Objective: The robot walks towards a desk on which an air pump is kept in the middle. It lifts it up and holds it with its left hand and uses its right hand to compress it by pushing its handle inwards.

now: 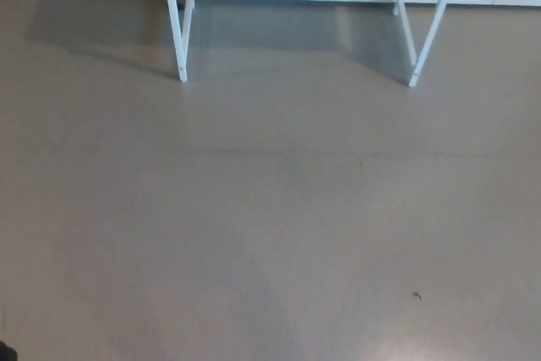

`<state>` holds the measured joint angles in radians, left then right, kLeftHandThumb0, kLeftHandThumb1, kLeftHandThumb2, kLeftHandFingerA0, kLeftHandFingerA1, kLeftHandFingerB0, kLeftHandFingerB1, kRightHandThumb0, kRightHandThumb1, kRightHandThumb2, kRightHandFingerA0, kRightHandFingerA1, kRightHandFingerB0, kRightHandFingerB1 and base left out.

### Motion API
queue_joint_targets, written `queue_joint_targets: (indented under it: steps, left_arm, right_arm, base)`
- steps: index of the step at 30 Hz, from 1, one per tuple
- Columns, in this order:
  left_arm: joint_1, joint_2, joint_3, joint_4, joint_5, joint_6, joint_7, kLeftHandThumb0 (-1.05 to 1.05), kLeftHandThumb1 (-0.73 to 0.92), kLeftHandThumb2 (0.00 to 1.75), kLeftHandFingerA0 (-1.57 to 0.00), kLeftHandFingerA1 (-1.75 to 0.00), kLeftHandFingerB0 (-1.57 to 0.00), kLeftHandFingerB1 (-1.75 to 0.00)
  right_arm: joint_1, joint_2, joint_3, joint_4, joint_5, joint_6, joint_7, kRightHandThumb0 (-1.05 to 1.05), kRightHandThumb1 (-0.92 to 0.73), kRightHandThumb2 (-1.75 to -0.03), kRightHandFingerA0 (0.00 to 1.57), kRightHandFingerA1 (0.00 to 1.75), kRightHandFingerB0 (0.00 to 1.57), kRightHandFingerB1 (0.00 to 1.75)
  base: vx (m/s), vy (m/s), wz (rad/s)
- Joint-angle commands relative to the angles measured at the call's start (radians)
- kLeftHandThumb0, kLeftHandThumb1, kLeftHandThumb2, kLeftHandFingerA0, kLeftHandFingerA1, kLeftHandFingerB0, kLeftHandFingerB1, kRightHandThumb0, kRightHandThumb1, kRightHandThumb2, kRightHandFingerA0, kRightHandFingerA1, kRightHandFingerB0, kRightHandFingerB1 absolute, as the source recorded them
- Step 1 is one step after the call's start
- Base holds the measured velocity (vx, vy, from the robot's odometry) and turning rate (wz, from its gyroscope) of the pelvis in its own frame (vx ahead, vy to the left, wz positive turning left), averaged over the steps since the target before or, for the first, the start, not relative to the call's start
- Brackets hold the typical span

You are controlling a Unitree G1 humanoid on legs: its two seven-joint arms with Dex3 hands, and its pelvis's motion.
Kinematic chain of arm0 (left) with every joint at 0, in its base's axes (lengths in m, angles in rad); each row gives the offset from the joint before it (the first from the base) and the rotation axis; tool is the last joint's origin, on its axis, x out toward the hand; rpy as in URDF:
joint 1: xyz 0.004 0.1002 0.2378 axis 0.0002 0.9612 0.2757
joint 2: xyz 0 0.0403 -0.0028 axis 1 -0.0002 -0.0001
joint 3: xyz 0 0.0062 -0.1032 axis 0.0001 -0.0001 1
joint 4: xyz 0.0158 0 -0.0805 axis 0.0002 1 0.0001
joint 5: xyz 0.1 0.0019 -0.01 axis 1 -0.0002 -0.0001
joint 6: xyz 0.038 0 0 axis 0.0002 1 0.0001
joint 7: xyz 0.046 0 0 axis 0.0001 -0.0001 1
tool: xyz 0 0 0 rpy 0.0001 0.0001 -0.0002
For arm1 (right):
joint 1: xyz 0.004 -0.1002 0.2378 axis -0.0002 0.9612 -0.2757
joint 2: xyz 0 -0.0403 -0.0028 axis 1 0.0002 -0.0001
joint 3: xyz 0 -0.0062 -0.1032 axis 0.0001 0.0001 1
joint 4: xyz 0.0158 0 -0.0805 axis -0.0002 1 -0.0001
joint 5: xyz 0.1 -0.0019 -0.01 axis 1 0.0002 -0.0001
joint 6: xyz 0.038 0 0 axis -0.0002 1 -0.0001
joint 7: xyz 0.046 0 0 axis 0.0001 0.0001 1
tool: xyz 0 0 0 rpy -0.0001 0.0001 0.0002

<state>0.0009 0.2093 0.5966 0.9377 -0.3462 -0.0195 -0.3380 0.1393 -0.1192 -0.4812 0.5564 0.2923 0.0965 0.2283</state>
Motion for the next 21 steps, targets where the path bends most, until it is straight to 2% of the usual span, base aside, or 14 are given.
queue_joint_targets:
  steps: [1,2,7,8,13,15,16,18,19,21]
  left_arm:
    - [0.003,0.007,-0.012,-0.004,-0.020,-0.025,-0.021,-0.10,0.67,0.59,-0.43,-0.44,-0.33,-0.34]
    - [0.005,0.007,-0.015,-0.002,-0.019,-0.030,-0.021,-0.11,0.67,0.59,-0.42,-0.43,-0.32,-0.34]
    - [0.013,0.007,-0.022,-0.006,-0.022,-0.031,-0.017,-0.11,0.67,0.59,-0.42,-0.43,-0.33,-0.34]
    - [0.015,0.007,-0.024,-0.006,-0.021,-0.031,-0.015,-0.13,0.66,0.59,-0.43,-0.43,-0.34,-0.34]
    - [0.023,0.010,-0.035,0.005,-0.014,-0.036,-0.008,-0.13,0.66,0.59,-0.42,-0.42,-0.35,-0.34]
    - [0.034,0.006,-0.041,0.005,-0.008,-0.048,-0.001,-0.18,0.63,0.63,-0.41,-0.45,-0.38,-0.38]
    - [0.044,0.004,-0.046,0.009,-0.004,-0.062,-0.007,-0.19,0.62,0.64,-0.41,-0.46,-0.37,-0.39]
    - [0.052,0.002,-0.049,0.011,-0.005,-0.068,-0.007,-0.19,0.61,0.64,-0.41,-0.45,-0.38,-0.39]
    - [0.056,0.000,-0.052,0.006,-0.005,-0.063,-0.003,-0.16,0.68,0.59,-0.44,-0.42,-0.38,-0.34]
    - [0.064,0.000,-0.060,-0.002,-0.002,-0.060,0.001,-0.14,0.67,0.60,-0.43,-0.42,-0.35,-0.34]
  right_arm:
    - [0.000,-0.017,0.003,-0.004,0.015,0.004,-0.007,-0.17,-0.67,-0.60,0.58,0.45,0.32,0.33]
    - [0.000,-0.019,0.005,-0.003,0.014,0.002,-0.005,-0.15,-0.48,-0.93,0.46,0.62,0.18,0.50]
    - [-0.004,-0.025,0.012,0.009,0.009,-0.004,-0.006,-0.15,-0.48,-0.93,0.48,0.63,0.19,0.50]
    - [-0.002,-0.025,0.012,0.007,0.010,-0.002,-0.007,-0.19,-0.66,-0.59,0.58,0.45,0.32,0.33]
    - [-0.002,-0.029,0.016,0.005,0.007,0.003,-0.014,-0.19,-0.64,-0.59,0.57,0.45,0.32,0.33]
    - [0.005,-0.030,0.020,0.006,0.003,-0.003,-0.012,-0.19,-0.65,-0.59,0.58,0.45,0.32,0.33]
    - [0.015,-0.031,0.021,0.004,0.006,-0.002,-0.005,-0.16,-0.46,-0.91,0.49,0.63,0.18,0.50]
    - [0.018,-0.033,0.021,0.006,0.009,0.000,-0.005,-0.16,-0.46,-0.91,0.49,0.63,0.19,0.50]
    - [0.020,-0.035,0.025,0.006,0.005,0.000,-0.004,-0.17,-0.48,-0.92,0.49,0.63,0.18,0.49]
    - [0.024,-0.040,0.033,0.006,0.000,-0.003,0.000,-0.17,-0.48,-0.92,0.47,0.62,0.18,0.49]
  base:
    - [0.27,-0.139,-0.33]
    - [0.40,-0.152,0.67]
    - [0.36,-0.245,0.15]
    - [0.36,-0.052,-0.04]
    - [0.35,0.032,-0.20]
    - [0.40,0.150,-0.18]
    - [0.49,0.256,-0.52]
    - [0.60,0.163,-0.79]
    - [0.58,0.155,-0.03]
    - [0.58,0.150,0.05]
